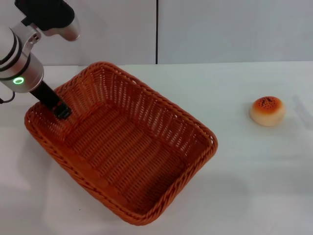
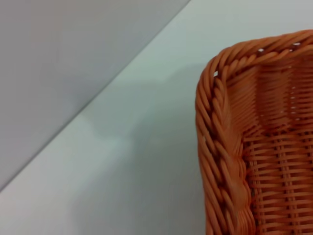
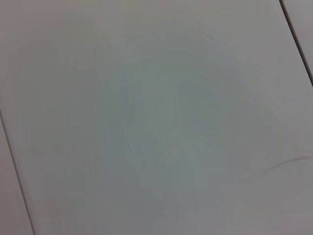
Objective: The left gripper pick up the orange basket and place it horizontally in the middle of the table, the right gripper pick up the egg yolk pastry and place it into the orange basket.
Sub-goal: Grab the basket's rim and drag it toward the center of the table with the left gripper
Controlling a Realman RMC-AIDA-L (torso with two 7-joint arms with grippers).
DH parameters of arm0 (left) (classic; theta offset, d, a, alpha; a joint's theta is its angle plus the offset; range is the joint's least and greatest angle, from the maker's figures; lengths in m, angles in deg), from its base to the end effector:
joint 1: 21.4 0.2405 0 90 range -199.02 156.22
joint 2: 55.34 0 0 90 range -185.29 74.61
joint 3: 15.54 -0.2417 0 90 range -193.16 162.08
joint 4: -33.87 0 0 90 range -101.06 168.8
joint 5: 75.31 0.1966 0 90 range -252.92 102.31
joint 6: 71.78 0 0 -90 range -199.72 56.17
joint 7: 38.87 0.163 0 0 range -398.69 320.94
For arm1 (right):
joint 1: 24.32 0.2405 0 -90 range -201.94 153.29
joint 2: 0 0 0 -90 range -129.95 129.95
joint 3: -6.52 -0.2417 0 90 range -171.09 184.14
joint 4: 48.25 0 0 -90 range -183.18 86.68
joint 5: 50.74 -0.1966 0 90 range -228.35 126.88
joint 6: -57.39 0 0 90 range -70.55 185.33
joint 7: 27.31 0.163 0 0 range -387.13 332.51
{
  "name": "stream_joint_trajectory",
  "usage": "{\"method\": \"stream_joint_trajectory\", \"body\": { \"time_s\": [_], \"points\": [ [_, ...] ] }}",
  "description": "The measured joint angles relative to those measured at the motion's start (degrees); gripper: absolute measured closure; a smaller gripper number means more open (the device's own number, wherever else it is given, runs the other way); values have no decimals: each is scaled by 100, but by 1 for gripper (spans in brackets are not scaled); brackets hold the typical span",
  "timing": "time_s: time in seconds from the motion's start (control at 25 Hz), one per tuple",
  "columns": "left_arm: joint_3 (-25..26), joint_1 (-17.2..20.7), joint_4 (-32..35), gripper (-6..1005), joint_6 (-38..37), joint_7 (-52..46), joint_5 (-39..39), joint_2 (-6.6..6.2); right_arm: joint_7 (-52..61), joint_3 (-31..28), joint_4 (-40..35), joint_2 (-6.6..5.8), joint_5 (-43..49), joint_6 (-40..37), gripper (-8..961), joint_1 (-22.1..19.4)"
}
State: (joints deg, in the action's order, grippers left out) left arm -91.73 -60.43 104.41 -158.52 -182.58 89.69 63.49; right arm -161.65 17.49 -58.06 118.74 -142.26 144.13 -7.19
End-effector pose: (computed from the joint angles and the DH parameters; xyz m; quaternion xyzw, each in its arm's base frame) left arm -0.2164 0.3655 0.0132 -0.8781 -0.3010 0.2796 0.2453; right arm 0.3262 0.2755 0.0338 -0.7021 0.2955 0.4306 0.4841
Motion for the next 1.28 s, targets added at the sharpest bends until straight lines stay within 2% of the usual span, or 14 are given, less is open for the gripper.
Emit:
{"method": "stream_joint_trajectory", "body": {
  "time_s": [0.28,0.56,0.76,0.84,1.12,1.28],
  "points": [
    [61,-136,-297,732,28,-468,54,-34,0,-39,-33,-4,-22,44,259,23],
    [1037,-602,-676,735,-209,-1364,65,-78,3,-63,-246,-29,-217,49,259,95],
    [1183,-791,-769,737,-262,-2026,65,-78,363,-69,-827,-47,-871,73,259,116],
    [1430,-902,-852,747,-383,-2124,66,-61,424,-69,-917,-59,-984,62,259,116],
    [2381,-1210,-1427,791,-530,-2158,74,-54,436,-317,-958,-343,-1173,0,259,189],
    [2603,-1220,-1418,809,-501,-2161,82,-90,426,-459,-931,-463,-1090,-46,260,203]
  ]
}}
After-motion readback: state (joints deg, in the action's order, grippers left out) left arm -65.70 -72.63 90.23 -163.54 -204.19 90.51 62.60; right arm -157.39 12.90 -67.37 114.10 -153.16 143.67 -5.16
